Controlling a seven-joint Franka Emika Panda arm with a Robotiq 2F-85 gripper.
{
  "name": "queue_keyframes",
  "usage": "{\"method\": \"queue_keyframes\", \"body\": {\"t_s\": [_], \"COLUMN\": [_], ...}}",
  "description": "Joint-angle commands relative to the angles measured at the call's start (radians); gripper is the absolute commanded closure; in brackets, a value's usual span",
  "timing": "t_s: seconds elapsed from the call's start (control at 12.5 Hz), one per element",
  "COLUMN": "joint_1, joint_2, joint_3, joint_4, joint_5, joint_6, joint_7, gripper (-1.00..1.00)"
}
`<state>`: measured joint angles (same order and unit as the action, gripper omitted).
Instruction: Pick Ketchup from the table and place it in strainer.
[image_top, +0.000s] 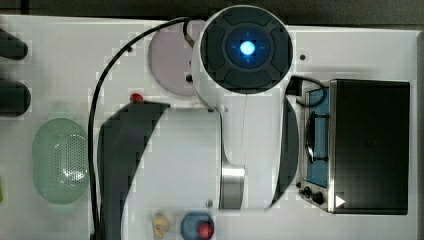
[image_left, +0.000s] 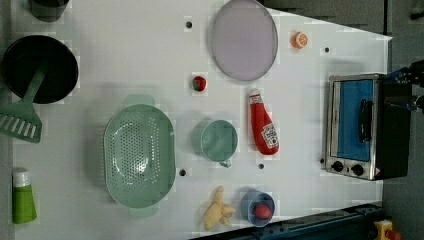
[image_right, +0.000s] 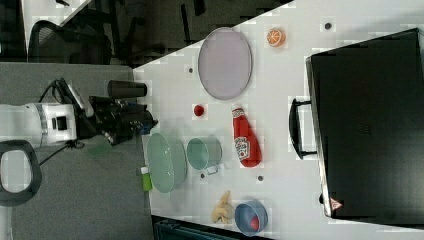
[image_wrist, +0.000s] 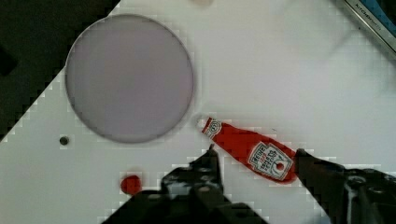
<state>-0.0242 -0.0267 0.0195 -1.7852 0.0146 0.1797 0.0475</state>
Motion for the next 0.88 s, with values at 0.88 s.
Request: {"method": "queue_keyframes", "body": {"t_s": [0.88], "joint_1": [-0.098], "joint_2": [-0.098], "joint_3": [0.113], "joint_4": [-0.311], "joint_5": [0.014], "joint_6": [0.066], "joint_7": [-0.291], "gripper": [-1.00]}}
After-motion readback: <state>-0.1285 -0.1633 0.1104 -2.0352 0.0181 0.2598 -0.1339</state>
